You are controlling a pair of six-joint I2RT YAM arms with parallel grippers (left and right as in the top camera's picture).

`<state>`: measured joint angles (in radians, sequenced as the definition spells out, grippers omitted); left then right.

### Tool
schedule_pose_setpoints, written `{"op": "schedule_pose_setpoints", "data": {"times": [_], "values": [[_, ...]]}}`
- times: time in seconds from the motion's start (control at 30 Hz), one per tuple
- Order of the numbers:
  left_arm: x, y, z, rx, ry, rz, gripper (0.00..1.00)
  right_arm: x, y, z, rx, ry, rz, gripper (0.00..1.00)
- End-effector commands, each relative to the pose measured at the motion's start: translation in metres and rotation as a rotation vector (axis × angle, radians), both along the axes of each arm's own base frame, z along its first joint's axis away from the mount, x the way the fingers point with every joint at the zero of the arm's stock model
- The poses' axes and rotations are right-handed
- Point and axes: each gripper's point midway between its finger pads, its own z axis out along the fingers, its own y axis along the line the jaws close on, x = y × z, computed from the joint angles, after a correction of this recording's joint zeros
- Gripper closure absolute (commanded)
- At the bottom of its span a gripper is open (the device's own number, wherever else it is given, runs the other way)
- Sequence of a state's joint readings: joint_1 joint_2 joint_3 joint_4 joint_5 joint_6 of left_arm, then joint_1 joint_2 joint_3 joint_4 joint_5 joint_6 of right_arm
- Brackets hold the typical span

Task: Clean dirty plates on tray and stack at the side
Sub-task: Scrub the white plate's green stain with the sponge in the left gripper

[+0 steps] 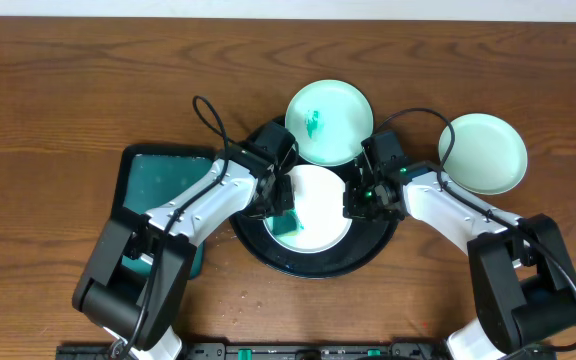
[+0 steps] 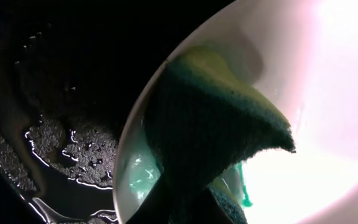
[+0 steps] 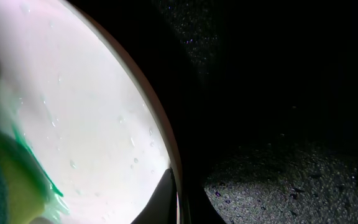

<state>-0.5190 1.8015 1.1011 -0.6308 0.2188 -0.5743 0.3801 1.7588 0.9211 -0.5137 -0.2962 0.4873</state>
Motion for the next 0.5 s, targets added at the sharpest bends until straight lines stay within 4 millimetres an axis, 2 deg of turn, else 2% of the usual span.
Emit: {"op": "schedule_pose_setpoints", "data": {"times": [0.0, 0.17, 0.33, 0.47], "values": [[-0.012, -0.006, 0.000, -0.040, 0.050, -0.018, 0.93, -0.036, -0.010, -0.038, -0.078, 0.132, 0.023, 0.99], [-0.029, -0.053, 0.012, -0.221, 0.089, -0.114, 0.92, -0.036, -0.010, -0.038, -0.079, 0.134, 0.023, 0.99], [-0.031, -0.075, 0.012, -0.250, 0.071, -0.109, 0.93, -0.039, -0.011, -0.038, -0.083, 0.141, 0.031, 0.99], [-0.024, -0.090, 0.002, -0.276, 0.051, -0.089, 0.93, -0.042, -0.012, -0.038, -0.089, 0.154, 0.034, 0.99]]}}
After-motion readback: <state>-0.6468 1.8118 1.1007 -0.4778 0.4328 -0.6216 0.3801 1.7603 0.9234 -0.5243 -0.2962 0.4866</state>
